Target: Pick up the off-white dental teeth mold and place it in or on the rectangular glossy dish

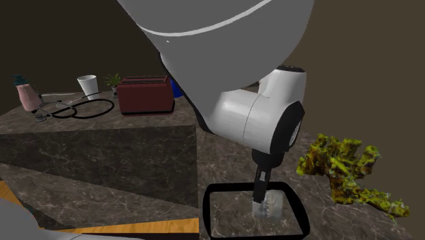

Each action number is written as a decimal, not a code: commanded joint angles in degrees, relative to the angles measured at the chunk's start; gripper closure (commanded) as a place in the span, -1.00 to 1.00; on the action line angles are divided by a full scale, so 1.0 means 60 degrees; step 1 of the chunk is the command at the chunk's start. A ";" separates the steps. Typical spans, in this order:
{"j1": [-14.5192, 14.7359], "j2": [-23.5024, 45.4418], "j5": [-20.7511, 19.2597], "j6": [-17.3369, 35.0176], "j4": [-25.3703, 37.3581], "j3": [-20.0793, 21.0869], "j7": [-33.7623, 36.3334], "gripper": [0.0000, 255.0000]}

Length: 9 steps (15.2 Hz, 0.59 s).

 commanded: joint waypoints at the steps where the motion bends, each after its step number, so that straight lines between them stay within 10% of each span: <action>1: -0.0232 -0.0633 -0.0243 -0.0799 0.0182 0.0308 0.0213 -1.00; 9: -0.0315 -0.0870 -0.0288 -0.1135 0.0288 0.0444 0.0267 -1.00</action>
